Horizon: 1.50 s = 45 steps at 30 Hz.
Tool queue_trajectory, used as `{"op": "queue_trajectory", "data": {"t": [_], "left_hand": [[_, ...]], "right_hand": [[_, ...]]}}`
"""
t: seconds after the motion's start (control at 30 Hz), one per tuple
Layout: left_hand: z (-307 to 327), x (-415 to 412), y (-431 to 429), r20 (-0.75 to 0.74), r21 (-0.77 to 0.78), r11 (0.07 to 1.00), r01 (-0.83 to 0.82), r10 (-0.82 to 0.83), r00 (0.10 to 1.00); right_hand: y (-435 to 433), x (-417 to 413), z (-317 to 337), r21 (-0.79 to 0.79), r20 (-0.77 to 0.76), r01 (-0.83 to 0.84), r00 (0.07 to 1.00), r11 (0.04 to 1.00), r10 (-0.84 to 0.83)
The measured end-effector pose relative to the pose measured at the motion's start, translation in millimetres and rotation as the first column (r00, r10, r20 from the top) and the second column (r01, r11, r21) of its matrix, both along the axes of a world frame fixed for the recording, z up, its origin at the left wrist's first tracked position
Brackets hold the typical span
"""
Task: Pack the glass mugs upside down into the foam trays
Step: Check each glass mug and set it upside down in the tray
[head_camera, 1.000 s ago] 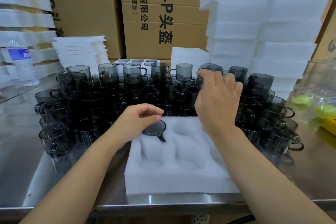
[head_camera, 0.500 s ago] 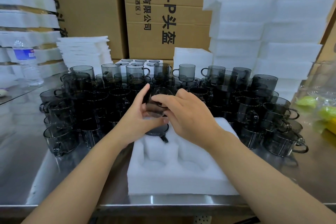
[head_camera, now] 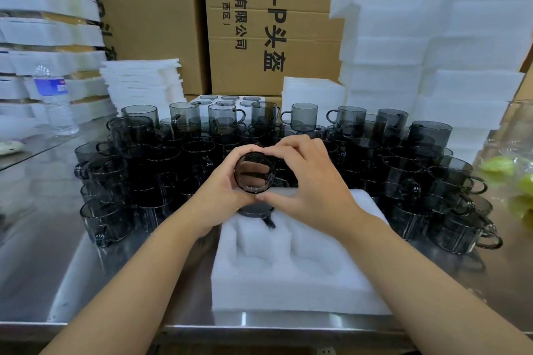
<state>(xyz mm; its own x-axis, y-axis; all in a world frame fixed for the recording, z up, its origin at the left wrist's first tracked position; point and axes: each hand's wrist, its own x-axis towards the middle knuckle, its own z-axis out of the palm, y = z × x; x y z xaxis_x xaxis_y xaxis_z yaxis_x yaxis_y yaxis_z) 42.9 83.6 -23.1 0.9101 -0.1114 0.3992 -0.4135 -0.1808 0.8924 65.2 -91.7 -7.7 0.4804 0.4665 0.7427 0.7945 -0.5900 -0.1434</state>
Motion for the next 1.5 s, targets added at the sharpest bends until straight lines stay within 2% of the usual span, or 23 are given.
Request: {"op": "queue_trajectory", "data": {"t": [0.23,0.47,0.67,0.8,1.0,1.1,1.2,1.27,1.37,1.5], "left_hand": [[-3.2,1.9,-1.7,-0.023,-0.04,0.999,0.006,-0.007,1.0],[-4.5,2.7,-2.6,-0.029,-0.05,0.999,0.006,-0.008,1.0],[-2.7,1.0,-3.3,0.048,0.05,0.996,-0.074,0.072,0.996],[-2.4,1.1,-1.9,0.082,0.114,0.991,-0.069,0.06,0.995],[-2.5,2.2,-0.6,0.057,0.124,0.99,-0.063,0.056,0.997],[-1.3,1.9,-2.8,0.019,0.075,0.995,-0.06,0.059,0.998],[-1.6,1.9,-1.8,-0.011,0.106,0.993,-0.044,0.046,0.999],[-1.6,1.6,-0.7,-0.02,0.137,0.99,-0.036,0.039,0.999],[-1.6,2.0,-0.4,-0.056,0.129,0.991,-0.034,0.041,0.998],[-1.3,2.0,-0.1,-0.105,0.128,0.991,-0.032,0.045,0.993]], "right_hand": [[-1.0,0.7,-1.3,-0.001,-0.045,-0.02,0.999,1.0,0.02],[-1.2,0.2,-0.2,0.074,-0.171,-0.006,0.985,0.997,0.019],[-2.4,-3.1,1.6,0.123,-0.169,-0.03,0.984,0.992,0.051],[-4.1,-4.7,2.0,0.122,-0.16,-0.077,0.982,0.989,0.097],[-3.5,-5.5,1.0,0.08,-0.138,-0.101,0.984,0.992,0.111],[-2.8,-4.0,2.1,0.191,-0.185,-0.102,0.973,0.976,0.138],[-6.1,-0.7,6.5,0.47,-0.354,-0.02,0.911,0.882,0.209],[-12.8,3.3,8.8,0.546,-0.494,0.032,0.819,0.837,0.291],[-22.5,7.6,8.8,0.481,-0.647,0.056,0.697,0.875,0.311],[-31.8,7.3,10.0,0.368,-0.721,0.008,0.634,0.93,0.28]]}}
